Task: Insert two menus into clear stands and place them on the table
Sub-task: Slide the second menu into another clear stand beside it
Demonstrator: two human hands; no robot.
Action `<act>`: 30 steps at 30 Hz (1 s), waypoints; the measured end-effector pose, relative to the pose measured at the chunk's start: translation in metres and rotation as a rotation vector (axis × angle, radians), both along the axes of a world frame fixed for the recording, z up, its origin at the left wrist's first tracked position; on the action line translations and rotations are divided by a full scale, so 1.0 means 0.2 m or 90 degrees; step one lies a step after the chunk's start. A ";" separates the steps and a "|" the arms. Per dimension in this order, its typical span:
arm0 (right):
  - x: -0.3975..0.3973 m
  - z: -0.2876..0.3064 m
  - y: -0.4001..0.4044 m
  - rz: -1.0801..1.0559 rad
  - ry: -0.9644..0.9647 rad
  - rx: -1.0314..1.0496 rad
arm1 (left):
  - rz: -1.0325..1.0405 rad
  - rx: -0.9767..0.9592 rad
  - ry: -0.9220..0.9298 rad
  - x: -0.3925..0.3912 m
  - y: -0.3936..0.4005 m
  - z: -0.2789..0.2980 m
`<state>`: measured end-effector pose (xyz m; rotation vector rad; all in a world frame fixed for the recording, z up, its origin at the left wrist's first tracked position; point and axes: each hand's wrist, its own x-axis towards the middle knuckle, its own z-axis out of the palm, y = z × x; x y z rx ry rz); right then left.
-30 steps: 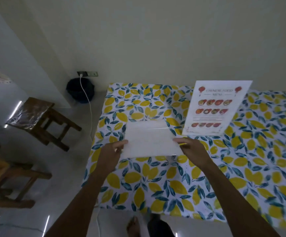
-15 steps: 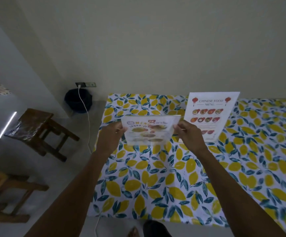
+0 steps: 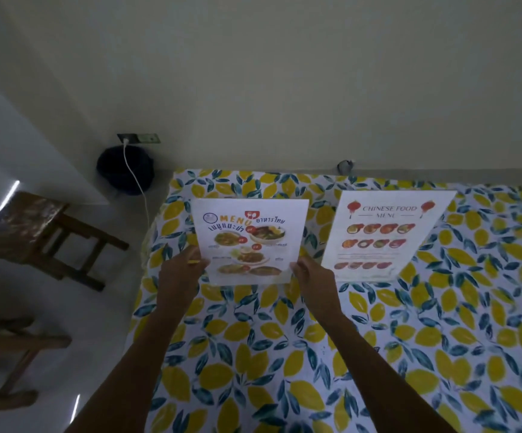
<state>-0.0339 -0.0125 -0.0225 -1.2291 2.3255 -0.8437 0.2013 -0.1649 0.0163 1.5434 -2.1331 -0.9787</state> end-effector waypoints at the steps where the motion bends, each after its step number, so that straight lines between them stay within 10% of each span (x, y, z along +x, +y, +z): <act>1: 0.00 0.00 0.01 -0.002 -0.004 -0.015 | -0.001 -0.014 -0.007 -0.01 0.01 0.00; 19: -0.02 0.10 0.10 0.049 0.008 0.038 | 0.017 0.037 -0.046 0.06 0.08 -0.01; 30: -0.12 0.26 0.53 0.069 0.210 0.194 | -0.184 -0.200 -0.228 -0.03 0.47 -0.01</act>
